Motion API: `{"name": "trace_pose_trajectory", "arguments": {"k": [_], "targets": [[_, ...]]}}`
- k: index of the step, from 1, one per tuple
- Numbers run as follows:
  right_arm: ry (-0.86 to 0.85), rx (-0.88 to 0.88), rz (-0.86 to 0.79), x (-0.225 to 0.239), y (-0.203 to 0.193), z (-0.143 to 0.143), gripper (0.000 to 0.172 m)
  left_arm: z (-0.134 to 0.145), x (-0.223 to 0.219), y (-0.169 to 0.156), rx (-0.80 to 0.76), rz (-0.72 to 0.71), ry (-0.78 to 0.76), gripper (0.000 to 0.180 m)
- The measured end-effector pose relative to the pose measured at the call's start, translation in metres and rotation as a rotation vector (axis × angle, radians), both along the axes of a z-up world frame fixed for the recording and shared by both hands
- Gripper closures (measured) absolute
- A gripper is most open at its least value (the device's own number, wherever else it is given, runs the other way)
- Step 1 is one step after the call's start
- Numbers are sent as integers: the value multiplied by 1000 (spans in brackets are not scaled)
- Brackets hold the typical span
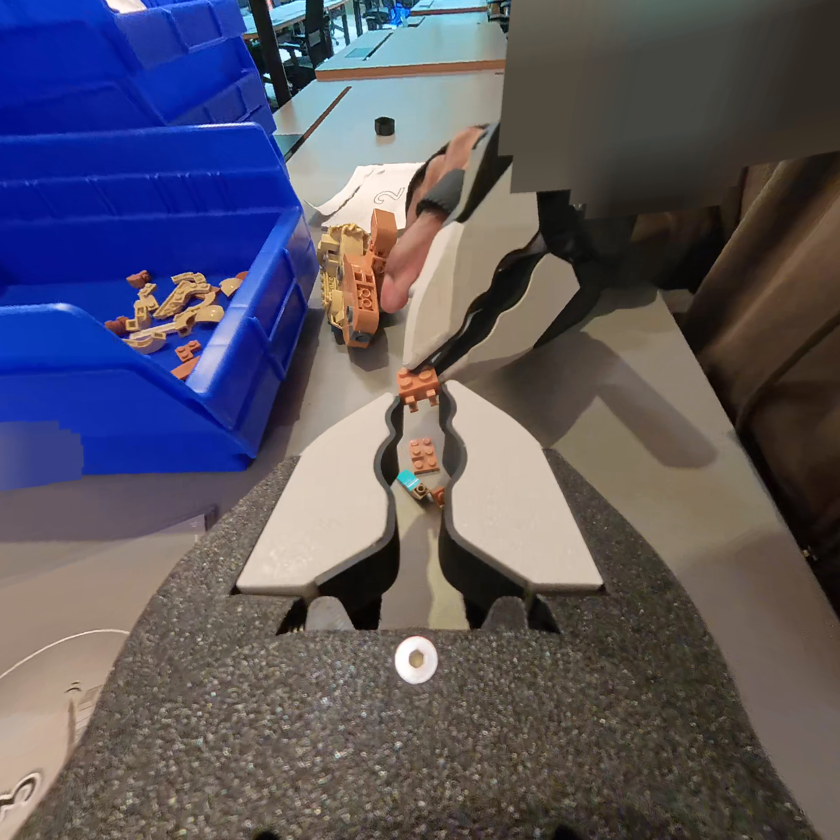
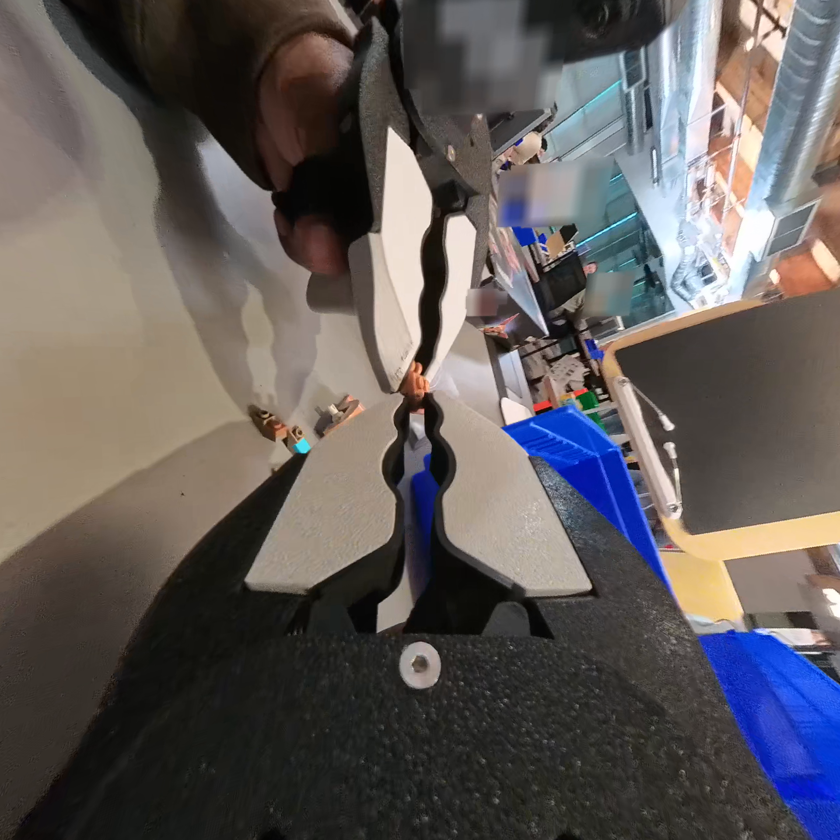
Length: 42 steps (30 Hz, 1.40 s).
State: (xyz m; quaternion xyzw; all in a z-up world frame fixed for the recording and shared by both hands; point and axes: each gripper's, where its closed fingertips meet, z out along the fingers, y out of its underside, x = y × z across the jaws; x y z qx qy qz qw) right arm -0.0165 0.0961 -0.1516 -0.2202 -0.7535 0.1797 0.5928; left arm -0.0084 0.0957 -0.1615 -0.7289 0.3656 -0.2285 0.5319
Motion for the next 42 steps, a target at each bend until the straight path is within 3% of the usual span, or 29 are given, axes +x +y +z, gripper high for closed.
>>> {"name": "trace_pose_trajectory", "arguments": {"k": [4, 7, 14, 16, 19, 22, 26, 29, 33, 40, 42], "targets": [[-31, -101, -21, -2, 4, -2, 166, -5, -3, 1, 39, 11, 90, 165], [-4, -212, -84, 0, 22, 9, 167, -28, -14, 7, 110, 54, 344, 164], [69, -171, -219, -1, 51, 23, 167, -20, -18, 14, 29, 116, 198, 164], [112, -194, -353, -3, 77, 35, 167, -17, -18, 15, 21, 121, 168, 164], [136, -252, -696, 1, 135, 47, 166, -17, -14, 14, 17, 114, 153, 164], [88, -273, -817, 2, 154, 41, 153, -17, -9, 12, 17, 105, 155, 164], [67, -258, -756, 5, 143, 34, 148, -15, -9, 12, 15, 115, 133, 164], [28, -243, -467, -4, 99, 32, 146, -5, -11, 13, -20, 118, 7, 164], [30, 8, -194, -5, 45, 26, 148, 8, -15, 14, -116, 102, -227, 164], [52, 104, -30, -12, 3, 10, 148, 15, -7, 9, -164, 42, -362, 164], [56, 127, -32, -14, 2, 8, 158, 14, -5, 7, -165, 31, -350, 164]]}}
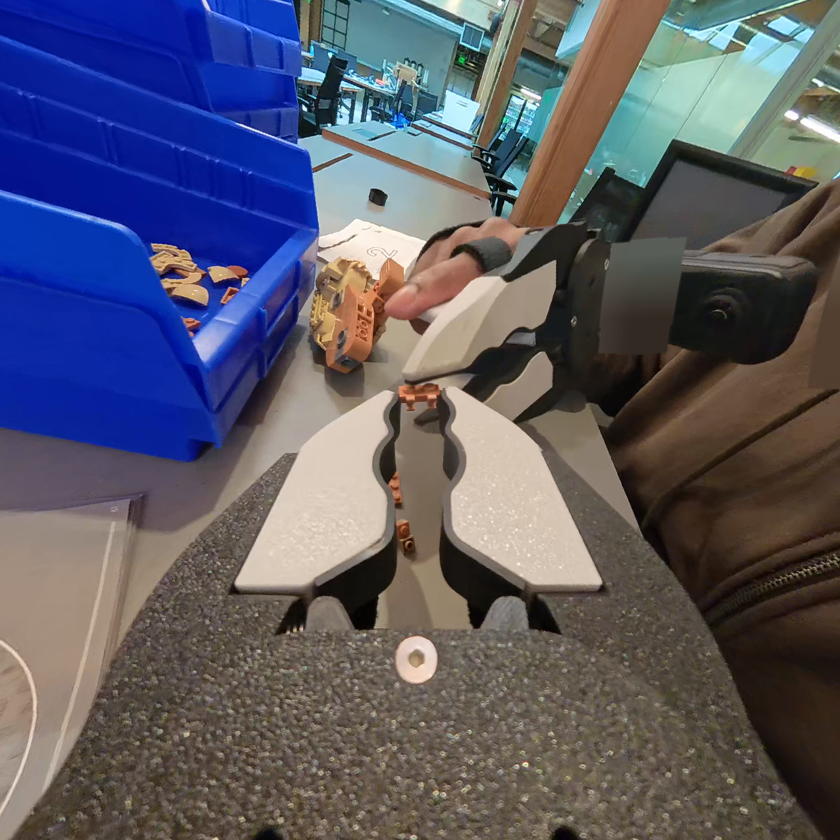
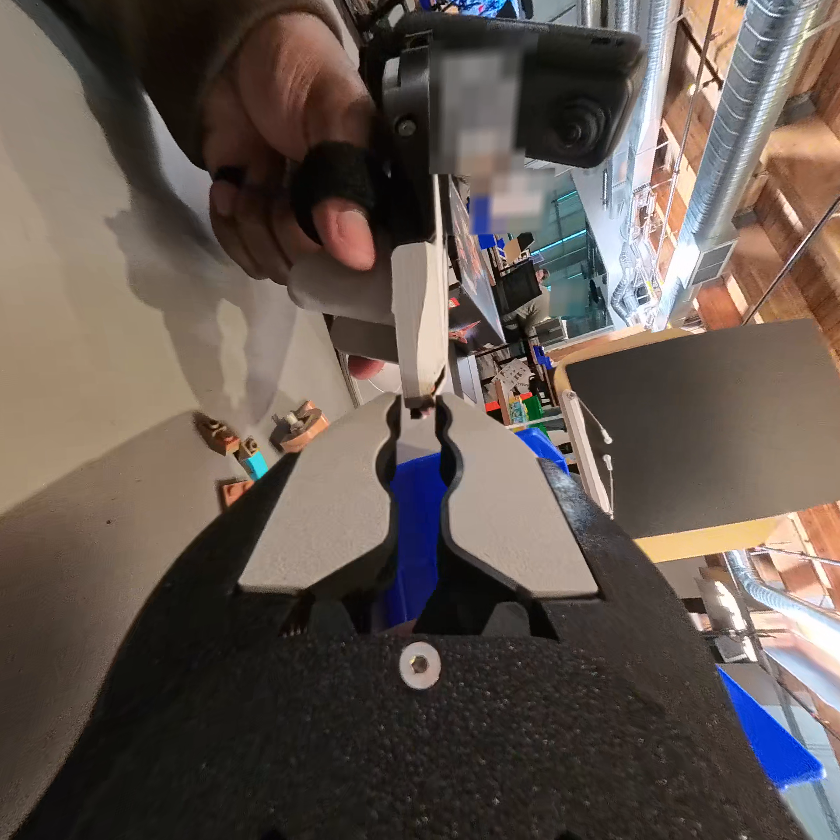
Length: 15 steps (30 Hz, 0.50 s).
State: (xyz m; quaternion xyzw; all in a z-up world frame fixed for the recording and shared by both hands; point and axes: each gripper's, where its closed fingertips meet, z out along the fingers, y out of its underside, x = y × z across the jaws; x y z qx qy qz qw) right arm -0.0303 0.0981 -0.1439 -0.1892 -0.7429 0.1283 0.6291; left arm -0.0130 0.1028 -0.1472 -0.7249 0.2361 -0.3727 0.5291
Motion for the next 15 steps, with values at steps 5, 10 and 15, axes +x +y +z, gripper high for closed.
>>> {"name": "trace_pose_trajectory", "arguments": {"k": [5, 10, 15], "targets": [[-3, -15, -24, -2, 5, 0, 163, 0, -2, 3, -27, 16, -29, 164], [49, -20, -122, -1, 32, 15, 165, 15, -16, 8, 5, 79, -97, 165], [133, -145, -633, 4, 141, 52, 157, 18, -23, 11, 2, 105, -128, 167]]}}
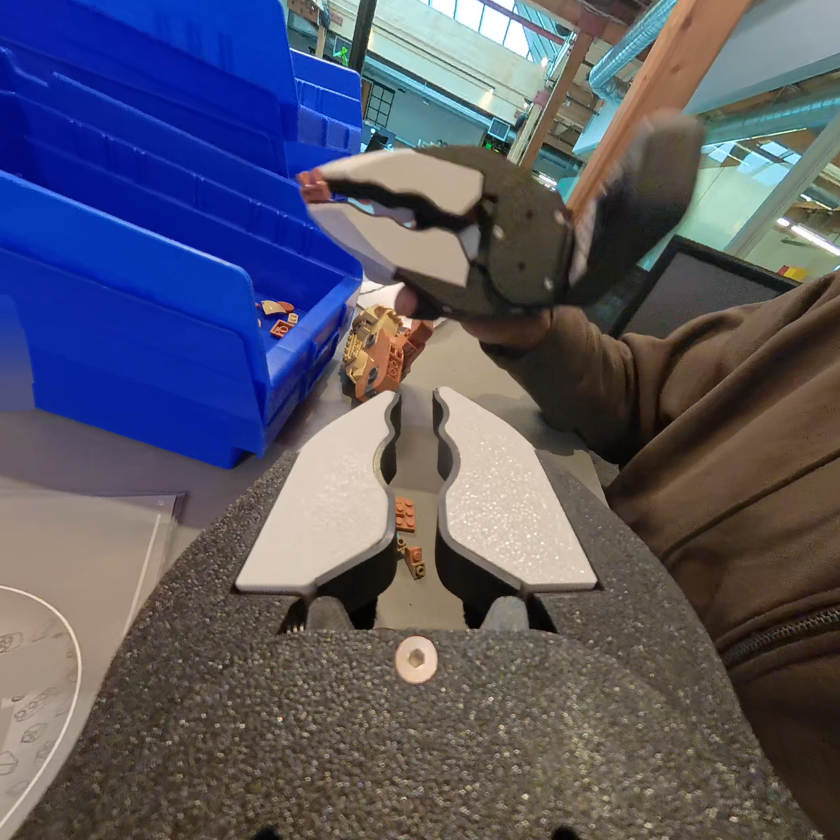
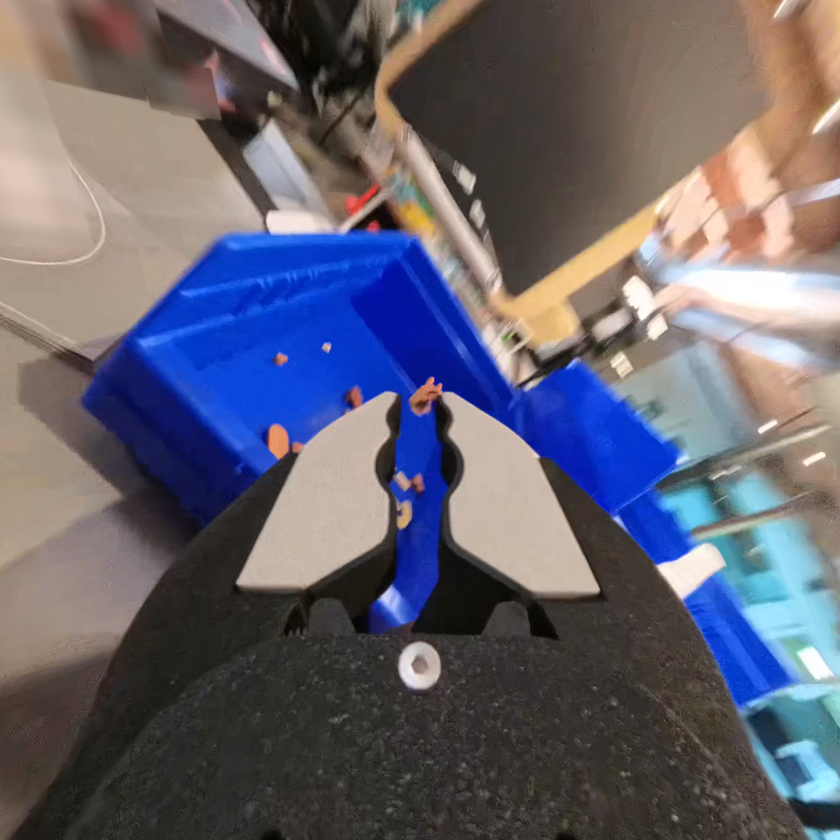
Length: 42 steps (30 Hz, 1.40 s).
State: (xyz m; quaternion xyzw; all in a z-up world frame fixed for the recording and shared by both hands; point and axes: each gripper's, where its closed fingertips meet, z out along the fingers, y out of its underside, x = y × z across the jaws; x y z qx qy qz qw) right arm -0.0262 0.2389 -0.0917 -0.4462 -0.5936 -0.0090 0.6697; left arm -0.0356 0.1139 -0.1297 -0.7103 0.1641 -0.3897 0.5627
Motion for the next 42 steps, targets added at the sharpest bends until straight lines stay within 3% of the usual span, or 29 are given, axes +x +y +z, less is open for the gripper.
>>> {"name": "trace_pose_trajectory", "arguments": {"k": [3, 8, 13, 18, 21, 27, 36, 42], "targets": [[-69, -226, -23, 5, 14, -24, 144, -4, 0, 0, -11, 3, 14, 167], [-193, -148, 192, 9, -39, -42, 154, -7, -3, 3, -10, 20, 46, 168], [-319, -75, 290, 12, -74, -54, 154, -10, -5, 4, -25, 22, 41, 168], [-551, -418, 500, 26, -127, -101, 155, -11, -6, 5, -26, 21, 45, 168], [-618, -542, 484, 29, -131, -121, 155, -11, -3, 4, -30, 7, 39, 169], [-624, -711, 447, 26, -131, -134, 151, -9, 1, 0, -22, -16, 44, 169], [-660, -759, 427, 24, -131, -149, 154, -11, 9, -4, -25, -55, 67, 169], [-624, -777, 411, 24, -128, -148, 155, -26, 11, -5, -57, -65, 176, 169]]}}
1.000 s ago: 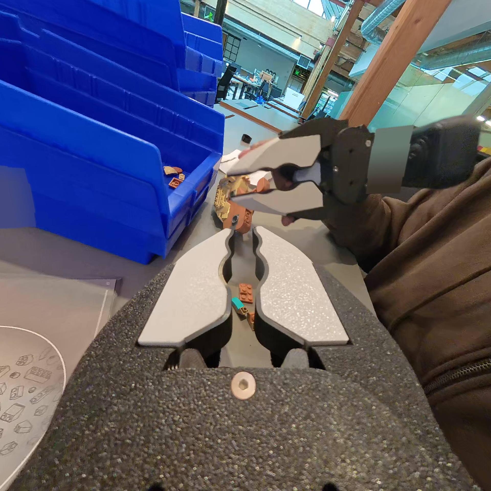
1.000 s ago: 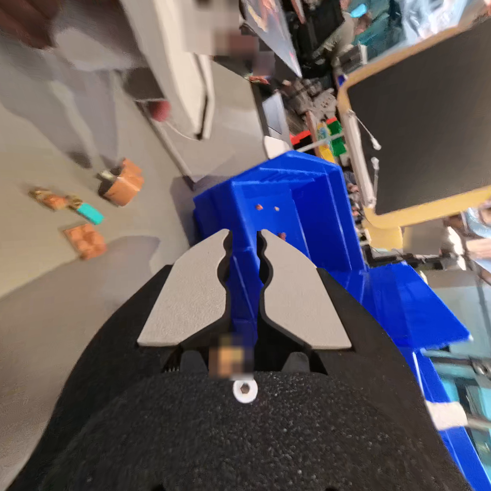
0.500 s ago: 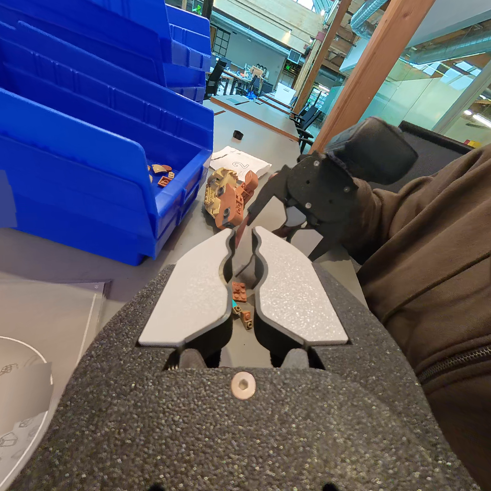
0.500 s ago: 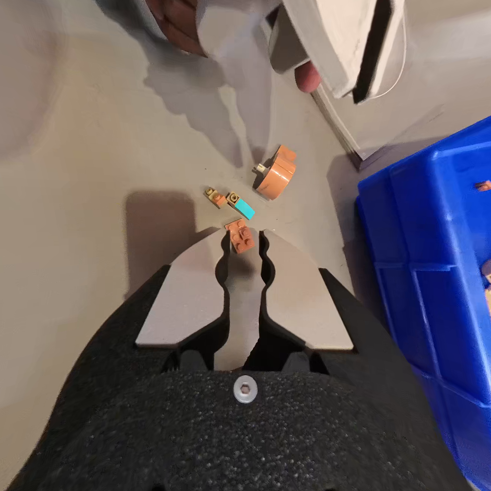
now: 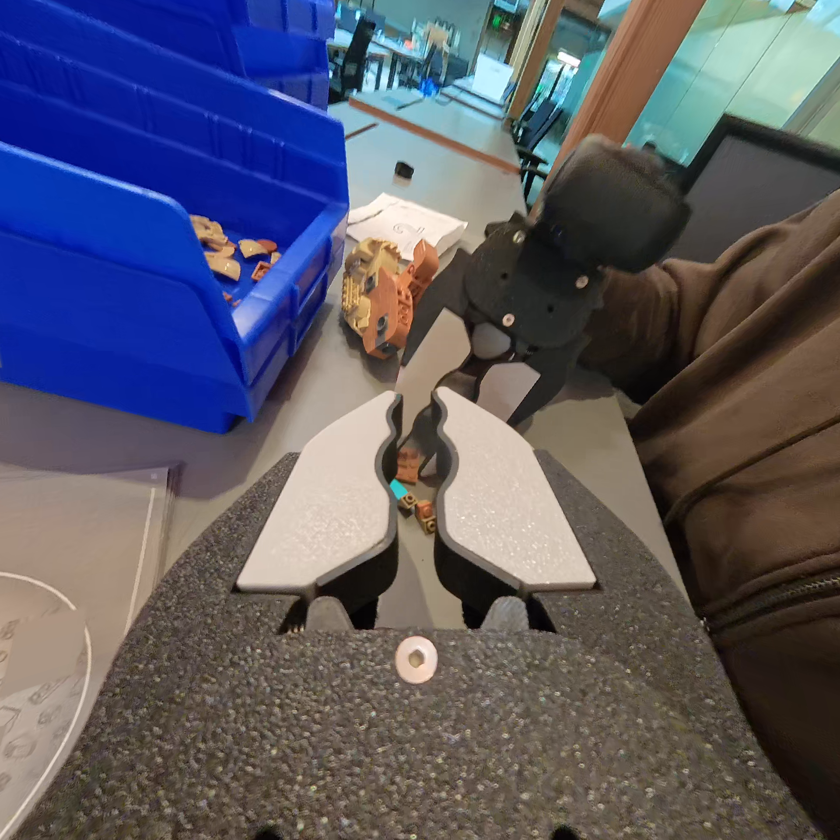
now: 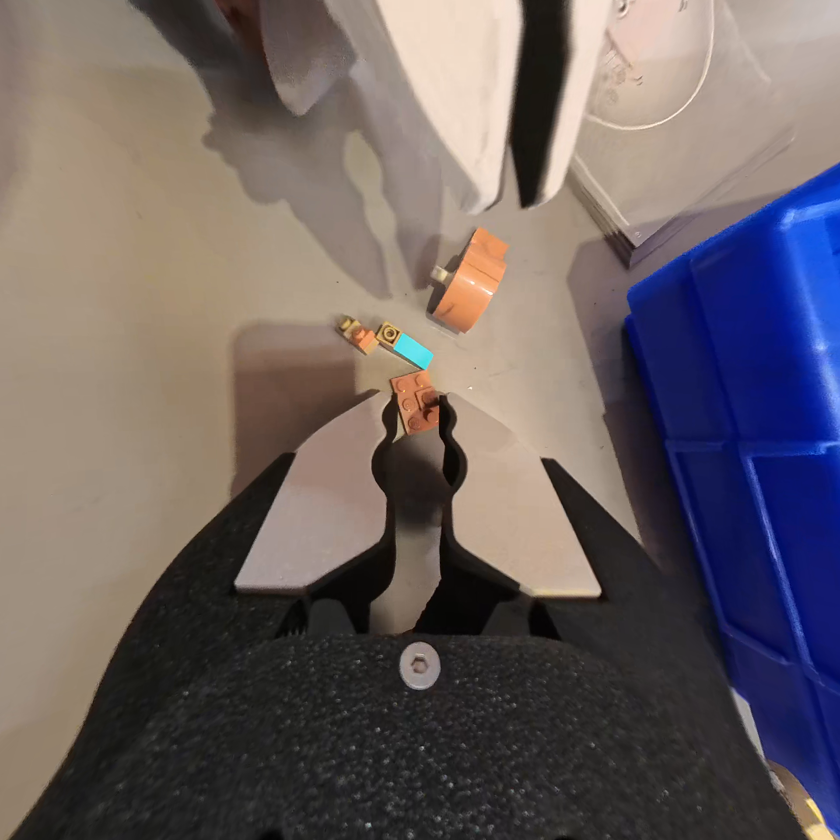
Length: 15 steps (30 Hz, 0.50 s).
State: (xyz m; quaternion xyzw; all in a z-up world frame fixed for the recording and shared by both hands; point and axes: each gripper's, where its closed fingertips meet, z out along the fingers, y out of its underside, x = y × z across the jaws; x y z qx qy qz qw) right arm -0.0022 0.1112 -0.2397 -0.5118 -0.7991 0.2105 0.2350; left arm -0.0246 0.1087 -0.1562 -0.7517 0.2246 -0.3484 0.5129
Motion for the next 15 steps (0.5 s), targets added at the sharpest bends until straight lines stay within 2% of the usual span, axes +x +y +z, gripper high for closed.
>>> {"name": "trace_pose_trajectory", "arguments": {"k": [4, 9, 15], "targets": [[153, 24, -10, -7, 7, 23, 155, -15, -3, 3, -94, 37, 40, 169], [396, 136, 25, -20, 8, 60, 155, -25, -7, 6, -217, 82, -24, 167], [491, 275, 44, -26, 7, 69, 157, -16, 0, 2, -266, 32, -163, 165]]}}
